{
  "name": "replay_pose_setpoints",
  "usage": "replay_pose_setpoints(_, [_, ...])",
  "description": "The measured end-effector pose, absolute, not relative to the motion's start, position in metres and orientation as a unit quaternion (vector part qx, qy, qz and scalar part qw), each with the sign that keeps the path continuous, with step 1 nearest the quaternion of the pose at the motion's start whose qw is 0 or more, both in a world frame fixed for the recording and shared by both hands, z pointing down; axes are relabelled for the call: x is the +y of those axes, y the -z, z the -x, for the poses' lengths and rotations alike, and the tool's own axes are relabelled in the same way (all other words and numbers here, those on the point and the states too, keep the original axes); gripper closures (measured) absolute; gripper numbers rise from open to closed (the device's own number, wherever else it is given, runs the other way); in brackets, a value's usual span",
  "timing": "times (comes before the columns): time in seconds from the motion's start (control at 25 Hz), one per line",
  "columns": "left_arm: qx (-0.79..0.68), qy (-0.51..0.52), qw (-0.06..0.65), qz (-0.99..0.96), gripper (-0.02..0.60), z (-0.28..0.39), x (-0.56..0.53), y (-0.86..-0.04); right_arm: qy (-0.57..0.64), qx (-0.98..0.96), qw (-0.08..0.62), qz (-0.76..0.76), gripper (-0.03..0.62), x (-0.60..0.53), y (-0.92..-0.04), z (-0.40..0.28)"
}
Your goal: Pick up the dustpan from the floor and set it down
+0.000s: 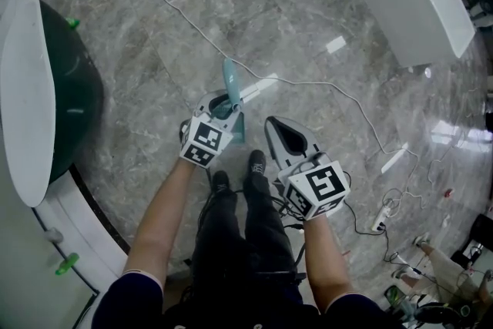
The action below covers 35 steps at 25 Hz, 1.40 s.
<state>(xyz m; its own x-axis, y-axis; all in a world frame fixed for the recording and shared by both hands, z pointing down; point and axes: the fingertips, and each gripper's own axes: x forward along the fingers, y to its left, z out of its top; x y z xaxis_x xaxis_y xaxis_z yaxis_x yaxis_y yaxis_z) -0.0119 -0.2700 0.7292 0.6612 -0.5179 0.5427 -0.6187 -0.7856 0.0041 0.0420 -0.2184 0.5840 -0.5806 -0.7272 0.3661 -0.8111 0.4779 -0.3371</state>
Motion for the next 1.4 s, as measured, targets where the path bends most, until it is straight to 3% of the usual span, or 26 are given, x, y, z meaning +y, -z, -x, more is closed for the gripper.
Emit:
replay_pose_setpoints(0.4, [-0.332,-0.220,0.073,-0.914,0.479,0.019,-0.246,-0.637,-0.219,-0.861,0.081,-0.451,0.589,-0.207,-0.538,-0.040])
replay_pose_setpoints(1.4, [-0.369,-0.071,0.017,-0.926,0.478,0.029,-0.151,-0.336,-0.083,-0.892,0.012,-0.445,0.589,-0.132,-0.329,-0.032])
